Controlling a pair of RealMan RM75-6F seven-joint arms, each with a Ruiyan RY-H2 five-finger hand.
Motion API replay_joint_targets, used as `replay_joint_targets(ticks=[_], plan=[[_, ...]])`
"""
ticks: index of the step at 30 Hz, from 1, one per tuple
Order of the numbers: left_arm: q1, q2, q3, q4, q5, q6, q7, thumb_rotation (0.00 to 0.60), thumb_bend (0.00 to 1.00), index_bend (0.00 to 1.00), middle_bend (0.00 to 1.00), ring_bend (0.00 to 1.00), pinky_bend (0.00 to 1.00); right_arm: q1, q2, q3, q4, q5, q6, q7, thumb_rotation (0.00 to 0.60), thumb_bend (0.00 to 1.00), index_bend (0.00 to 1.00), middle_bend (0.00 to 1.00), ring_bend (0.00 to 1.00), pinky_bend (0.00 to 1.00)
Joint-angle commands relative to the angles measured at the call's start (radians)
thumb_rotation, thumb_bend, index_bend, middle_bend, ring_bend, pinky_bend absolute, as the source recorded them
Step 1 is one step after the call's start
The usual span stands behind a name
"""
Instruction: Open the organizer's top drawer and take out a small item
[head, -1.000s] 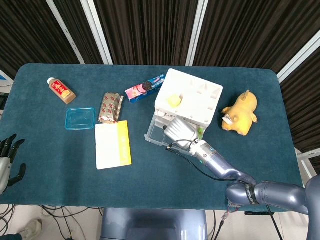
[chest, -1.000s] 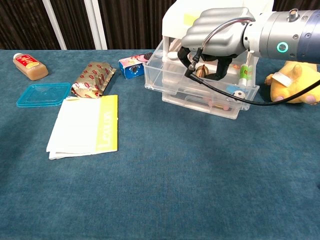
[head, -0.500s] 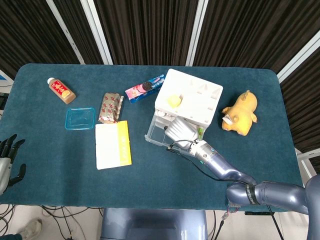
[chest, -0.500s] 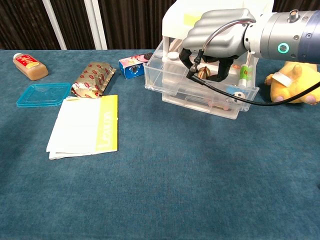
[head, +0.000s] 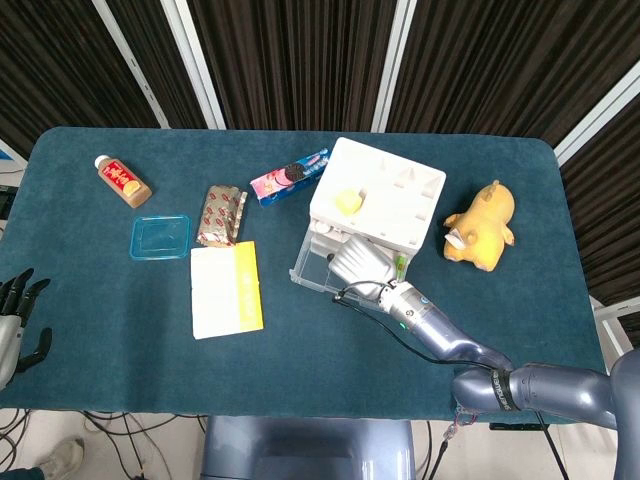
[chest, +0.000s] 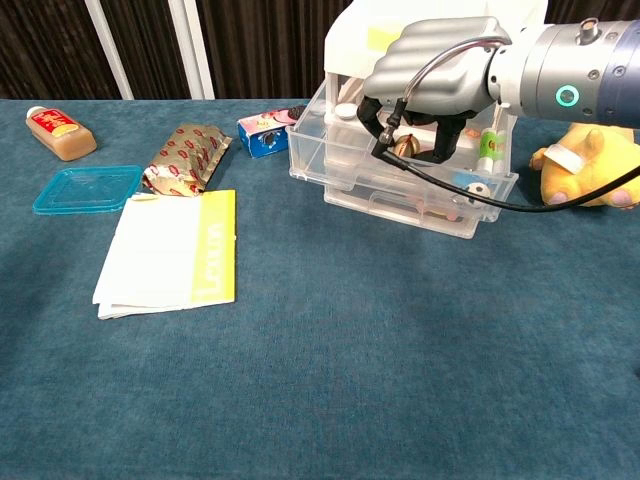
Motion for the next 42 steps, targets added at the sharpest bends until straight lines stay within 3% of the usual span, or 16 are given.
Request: replay_joint_targets(ticks=[1,15,30,42], plan=[[0.000,0.000,0.000,0.000,0.000,-0.001,0.000,0.600,0.47,0.10,0.00,0.00,0.00,0.000,0.002,0.000,-0.001,0.000,0.002,0.000,0.600,0.38,0.56,1.00,1.00,1.00],[0.000,-0.001,0.000,0.000,0.000,0.001,0.000,0.600,0.47,0.10,0.00,0.00,0.00,-0.010,0.077,0.014,-0.083,-0.001,0.034,0.009,0.600,0.38,0.56,1.00,1.00,1.00],[0.001,0.001,0.000,-0.006,0.007,0.007,0.002,0.600,0.47,0.10,0.00,0.00,0.00,-0.107,0.370,0.024,-0.291,-0.029,0.107,0.103,0.600,0.38,0.57,1.00,1.00,1.00],[0.002,0.002,-0.001,-0.006,0.004,0.009,0.003,0.600,0.47,0.10,0.00,0.00,0.00,-0.211,0.494,-0.025,-0.273,-0.109,0.103,0.229,0.600,0.38,0.57,1.00,1.00,1.00]])
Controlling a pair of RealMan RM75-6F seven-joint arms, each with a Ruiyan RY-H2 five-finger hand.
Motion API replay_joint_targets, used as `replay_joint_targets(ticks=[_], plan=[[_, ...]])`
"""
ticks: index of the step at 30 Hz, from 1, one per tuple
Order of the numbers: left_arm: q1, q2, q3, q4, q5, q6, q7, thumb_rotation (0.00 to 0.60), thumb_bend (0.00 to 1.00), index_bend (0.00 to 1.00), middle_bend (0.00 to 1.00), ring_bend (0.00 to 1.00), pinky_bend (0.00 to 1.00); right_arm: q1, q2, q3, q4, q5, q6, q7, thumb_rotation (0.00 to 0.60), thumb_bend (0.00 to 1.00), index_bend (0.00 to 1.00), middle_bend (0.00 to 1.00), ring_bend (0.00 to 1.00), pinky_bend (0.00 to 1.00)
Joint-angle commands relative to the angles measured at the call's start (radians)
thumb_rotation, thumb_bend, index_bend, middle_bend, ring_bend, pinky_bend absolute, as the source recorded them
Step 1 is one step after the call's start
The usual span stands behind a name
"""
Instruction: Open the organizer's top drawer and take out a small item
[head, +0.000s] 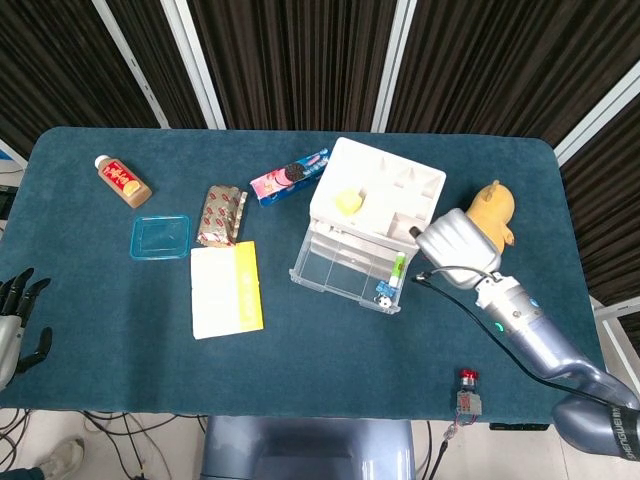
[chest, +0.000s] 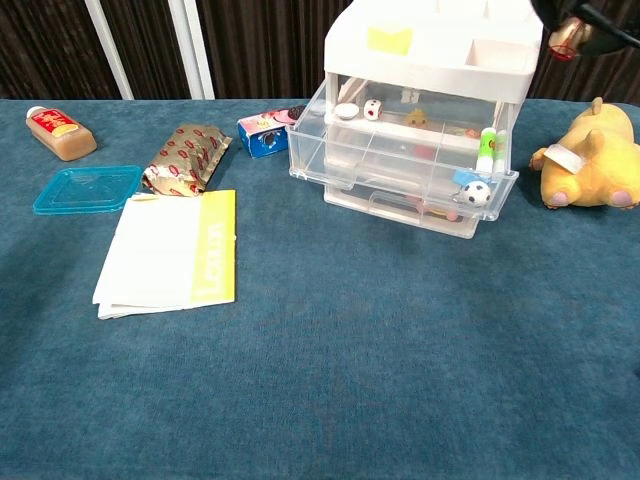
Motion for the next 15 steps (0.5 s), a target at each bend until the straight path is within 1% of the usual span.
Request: replay_joint_targets(ticks=[1,7,15], plan=[[-0.001,0.000,0.000,0.001,0.000,-0.002,0.001,0.600,0.47,0.10,0.00,0.00,0.00,-0.028,0.016,-0.023,0.020,-0.021,-0.011,0.026,0.600,0.38,0.57,1.00,1.00,1.00],[-0.001,-0.001,0.001,0.000,0.002,0.000,0.004,0.600,0.47,0.10,0.00,0.00,0.00,-0.075,-0.012,-0.059,0.072,-0.045,-0.024,0.064,0.600,0.38,0.57,1.00,1.00,1.00],[0.000,-0.002,0.001,0.001,0.005,0.001,0.005,0.600,0.47,0.10,0.00,0.00,0.00,-0.109,-0.119,-0.105,0.161,-0.061,-0.064,0.056,0.600,0.38,0.57,1.00,1.00,1.00]])
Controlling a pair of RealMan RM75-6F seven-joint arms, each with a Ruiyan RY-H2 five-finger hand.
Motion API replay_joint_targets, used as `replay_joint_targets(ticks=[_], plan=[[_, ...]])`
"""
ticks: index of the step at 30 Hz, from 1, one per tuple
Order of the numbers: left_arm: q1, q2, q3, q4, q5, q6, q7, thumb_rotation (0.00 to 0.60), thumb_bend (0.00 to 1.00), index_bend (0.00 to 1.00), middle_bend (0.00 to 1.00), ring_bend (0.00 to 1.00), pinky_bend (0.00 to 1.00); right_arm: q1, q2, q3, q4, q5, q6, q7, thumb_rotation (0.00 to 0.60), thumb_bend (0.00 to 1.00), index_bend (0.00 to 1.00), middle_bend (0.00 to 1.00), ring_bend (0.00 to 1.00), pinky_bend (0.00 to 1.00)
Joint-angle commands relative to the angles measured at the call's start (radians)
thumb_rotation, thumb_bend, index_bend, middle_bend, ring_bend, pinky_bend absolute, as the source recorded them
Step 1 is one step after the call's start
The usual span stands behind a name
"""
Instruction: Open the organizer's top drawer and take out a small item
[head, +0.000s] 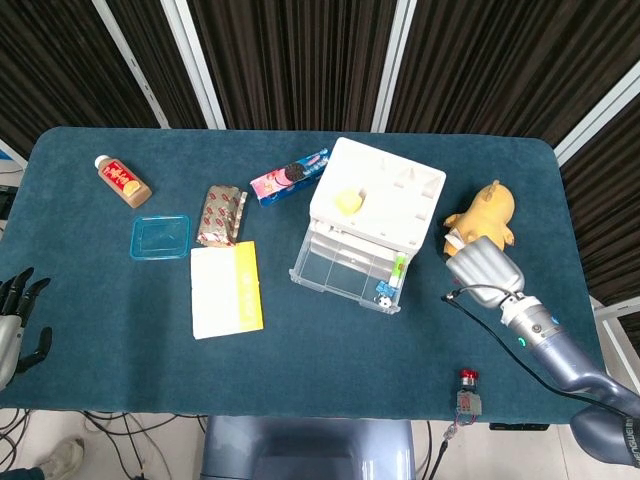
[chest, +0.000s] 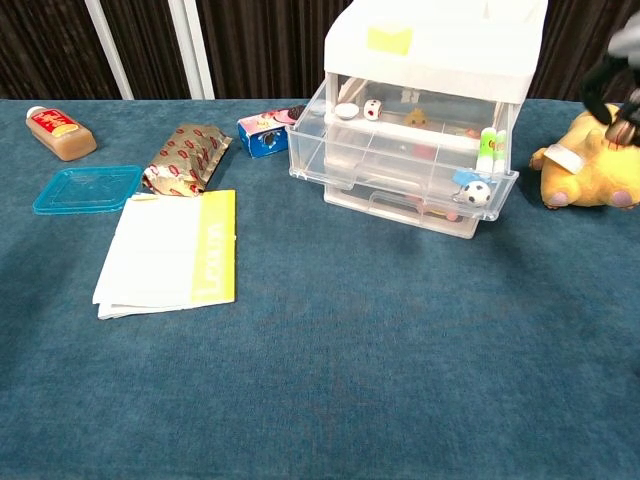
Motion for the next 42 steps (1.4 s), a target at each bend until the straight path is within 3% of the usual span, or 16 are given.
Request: replay_joint_targets(ticks=[1,21,42], plan=[[-0.001,0.000,0.000,0.001,0.000,-0.001,0.000,0.600,0.47,0.10,0.00,0.00,0.00,-0.016,-0.052,-0.024,0.042,-0.005,-0.022,-0.012,0.600,0.38,0.57,1.00,1.00,1.00],[-0.001,-0.001,-0.001,0.003,-0.006,-0.004,0.000,0.600,0.47,0.10,0.00,0.00,0.00,-0.087,-0.373,-0.023,0.260,0.016,0.019,0.005,0.600,0.38,0.57,1.00,1.00,1.00],[-0.001,-0.001,-0.001,0.003,-0.006,-0.004,0.000,0.600,0.47,0.10,0.00,0.00,0.00,-0.108,-0.524,-0.026,0.398,0.021,0.011,-0.051,0.600,0.37,0.57,1.00,1.00,1.00]])
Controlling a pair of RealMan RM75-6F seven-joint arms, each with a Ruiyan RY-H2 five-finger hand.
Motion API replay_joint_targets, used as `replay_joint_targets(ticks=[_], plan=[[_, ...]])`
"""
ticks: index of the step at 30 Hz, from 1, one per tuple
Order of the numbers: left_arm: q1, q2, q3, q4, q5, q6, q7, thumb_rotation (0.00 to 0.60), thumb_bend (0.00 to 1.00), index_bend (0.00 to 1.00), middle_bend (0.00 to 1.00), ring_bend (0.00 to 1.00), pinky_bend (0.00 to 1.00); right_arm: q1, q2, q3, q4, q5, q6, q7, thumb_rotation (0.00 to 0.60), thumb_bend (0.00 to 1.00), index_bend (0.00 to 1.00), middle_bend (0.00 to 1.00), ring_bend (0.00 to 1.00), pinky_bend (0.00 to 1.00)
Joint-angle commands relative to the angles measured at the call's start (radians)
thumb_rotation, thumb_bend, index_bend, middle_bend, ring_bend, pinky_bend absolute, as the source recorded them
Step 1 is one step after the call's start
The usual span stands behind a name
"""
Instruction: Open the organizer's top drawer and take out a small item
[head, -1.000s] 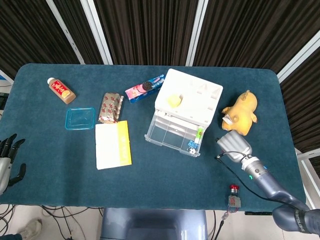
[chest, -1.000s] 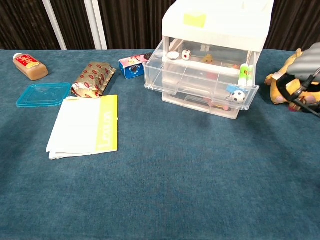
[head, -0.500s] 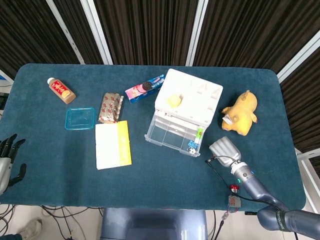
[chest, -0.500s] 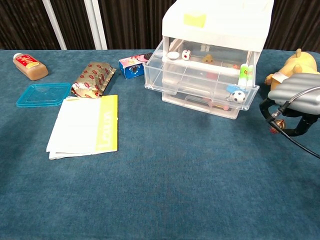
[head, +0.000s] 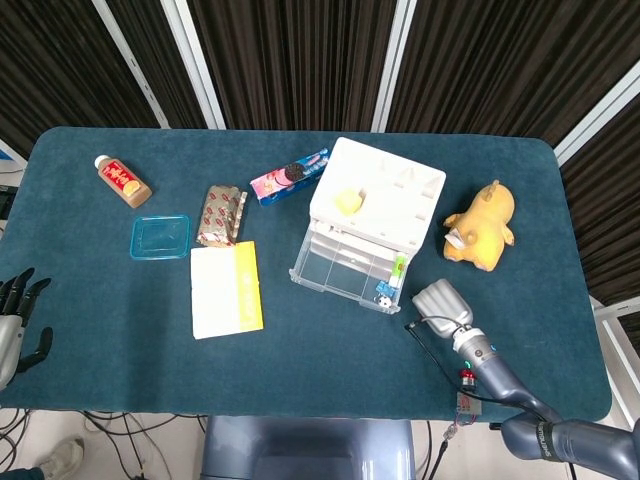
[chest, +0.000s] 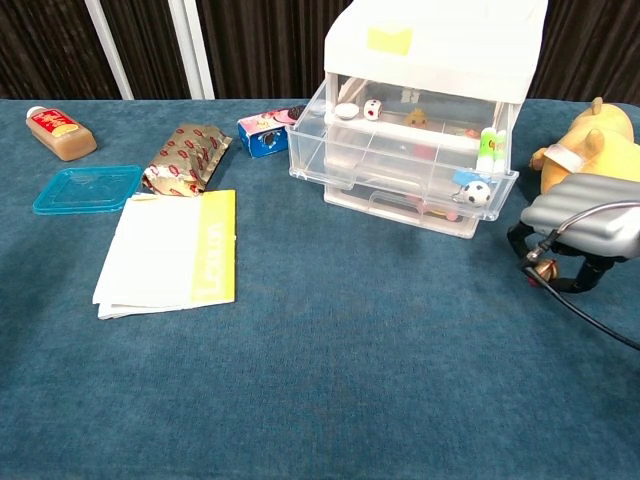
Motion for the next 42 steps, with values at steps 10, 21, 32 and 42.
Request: replay_joint_targets(ticks=[10,21,32,42], plan=[[-0.001,0.001,0.000,0.001,-0.001,-0.003,-0.001,0.600,0.47,0.10,0.00,0.00,0.00,-0.008,-0.018,0.010,0.015,0.004,0.005,-0.025,0.600,0.35,0.49,1.00,1.00,1.00],[0.000,0.000,0.001,0.000,-0.001,-0.002,0.002,0.600,0.47,0.10,0.00,0.00,0.00,-0.013,0.005,0.012,-0.022,0.041,-0.005,-0.080,0.600,0.35,0.33,1.00,1.00,1.00],[0.000,0.000,0.001,0.002,-0.001,-0.002,0.001,0.600,0.47,0.10,0.00,0.00,0.00,-0.045,0.114,0.044,-0.100,0.075,0.076,-0.104,0.600,0.32,0.28,1.00,1.00,1.00],[0.001,0.000,0.001,-0.005,0.009,0.007,0.008,0.600,0.47,0.10,0.00,0.00,0.00,-0.143,0.380,0.101,-0.291,0.207,0.187,-0.018,0.600,0.31,0.25,0.91,0.95,0.99]])
